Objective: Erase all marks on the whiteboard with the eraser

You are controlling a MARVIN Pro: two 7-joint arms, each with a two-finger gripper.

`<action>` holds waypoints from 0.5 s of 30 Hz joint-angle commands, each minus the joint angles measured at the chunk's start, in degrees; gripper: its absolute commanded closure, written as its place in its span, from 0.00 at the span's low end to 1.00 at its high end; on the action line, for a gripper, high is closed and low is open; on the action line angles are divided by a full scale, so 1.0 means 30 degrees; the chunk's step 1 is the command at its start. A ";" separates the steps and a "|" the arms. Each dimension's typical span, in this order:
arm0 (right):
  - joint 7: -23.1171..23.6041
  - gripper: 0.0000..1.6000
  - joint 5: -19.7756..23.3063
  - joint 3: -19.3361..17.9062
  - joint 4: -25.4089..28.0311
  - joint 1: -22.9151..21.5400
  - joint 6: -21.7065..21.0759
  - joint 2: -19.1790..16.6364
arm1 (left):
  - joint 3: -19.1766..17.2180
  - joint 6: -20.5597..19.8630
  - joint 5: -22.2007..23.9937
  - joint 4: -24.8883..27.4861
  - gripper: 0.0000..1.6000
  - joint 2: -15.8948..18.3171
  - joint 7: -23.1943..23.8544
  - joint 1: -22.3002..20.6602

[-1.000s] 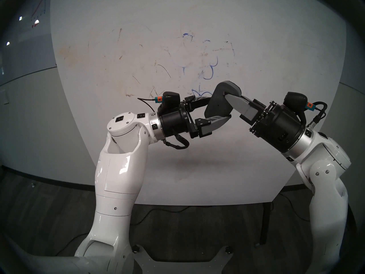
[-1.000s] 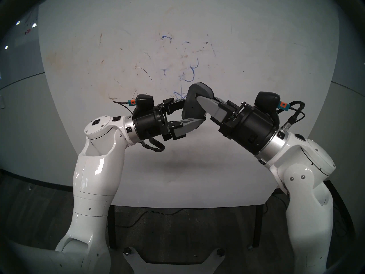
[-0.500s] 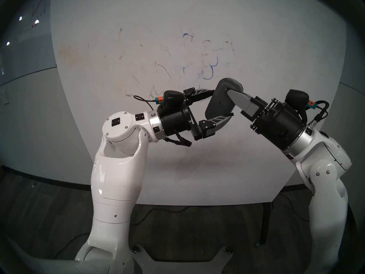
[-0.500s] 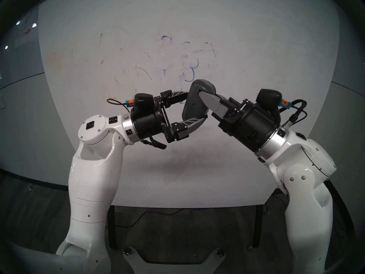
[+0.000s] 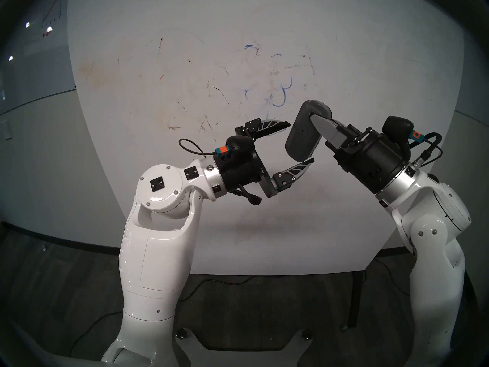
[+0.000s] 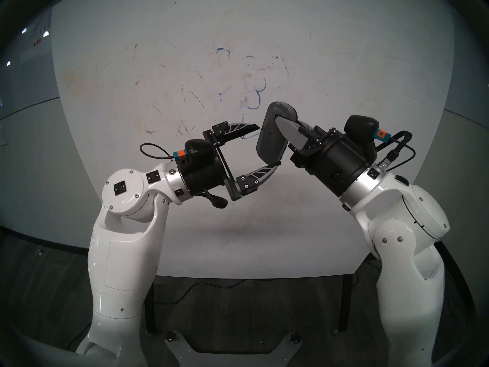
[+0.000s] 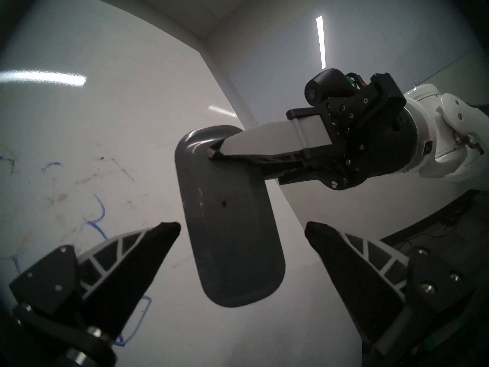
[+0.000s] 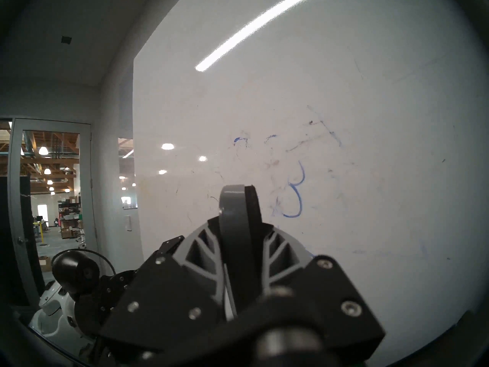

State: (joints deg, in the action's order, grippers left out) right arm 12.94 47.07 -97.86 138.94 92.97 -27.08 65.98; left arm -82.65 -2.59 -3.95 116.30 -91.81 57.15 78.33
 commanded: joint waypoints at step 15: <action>-0.0428 1.00 -0.3770 0.1070 0.0352 -0.0068 0.2690 -0.0074 | 0.1172 -0.1585 0.1193 0.0741 0.00 -0.0540 -0.3609 0.0603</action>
State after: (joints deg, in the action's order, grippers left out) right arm 11.40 38.45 -95.24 138.94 93.02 -22.36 66.06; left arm -80.28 -5.47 -2.35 117.04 -92.63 48.38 80.55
